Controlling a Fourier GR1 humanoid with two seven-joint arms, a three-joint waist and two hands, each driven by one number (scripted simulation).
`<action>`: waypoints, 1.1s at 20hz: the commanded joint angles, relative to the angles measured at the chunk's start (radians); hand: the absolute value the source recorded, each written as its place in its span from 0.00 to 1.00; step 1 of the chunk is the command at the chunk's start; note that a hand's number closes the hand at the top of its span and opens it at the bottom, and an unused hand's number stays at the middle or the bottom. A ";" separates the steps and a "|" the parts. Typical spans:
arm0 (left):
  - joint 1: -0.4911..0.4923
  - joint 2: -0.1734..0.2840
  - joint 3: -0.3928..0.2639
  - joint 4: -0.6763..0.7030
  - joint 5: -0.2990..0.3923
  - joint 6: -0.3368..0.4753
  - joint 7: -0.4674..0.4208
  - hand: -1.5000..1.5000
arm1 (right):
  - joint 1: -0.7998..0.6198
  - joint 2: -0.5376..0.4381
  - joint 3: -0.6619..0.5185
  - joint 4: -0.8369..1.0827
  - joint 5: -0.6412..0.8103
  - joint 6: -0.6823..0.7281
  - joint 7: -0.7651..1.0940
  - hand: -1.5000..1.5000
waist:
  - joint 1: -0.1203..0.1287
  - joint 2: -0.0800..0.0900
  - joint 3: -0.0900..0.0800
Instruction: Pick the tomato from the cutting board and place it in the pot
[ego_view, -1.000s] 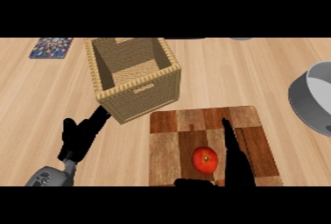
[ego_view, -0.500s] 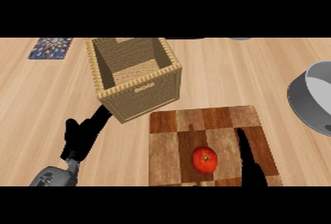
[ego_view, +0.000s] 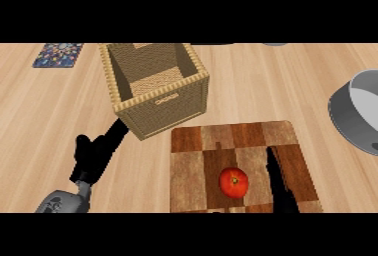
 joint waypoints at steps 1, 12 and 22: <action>0.092 0.010 -0.009 -0.055 -0.012 -0.026 -0.007 0.50 | -0.025 0.024 -0.068 0.100 -0.169 -0.009 -0.150 0.00 | 0.007 0.002 -0.001; 0.048 0.015 0.092 -0.041 -0.017 -0.098 0.029 0.50 | -0.121 0.086 -0.126 0.423 -0.404 0.004 -0.449 0.00 | 0.007 0.002 -0.002; 0.007 -0.046 0.069 -0.002 -0.073 -0.060 0.056 0.50 | -0.145 0.086 -0.044 0.584 -0.486 -0.066 -0.692 1.00 | 0.005 0.005 -0.001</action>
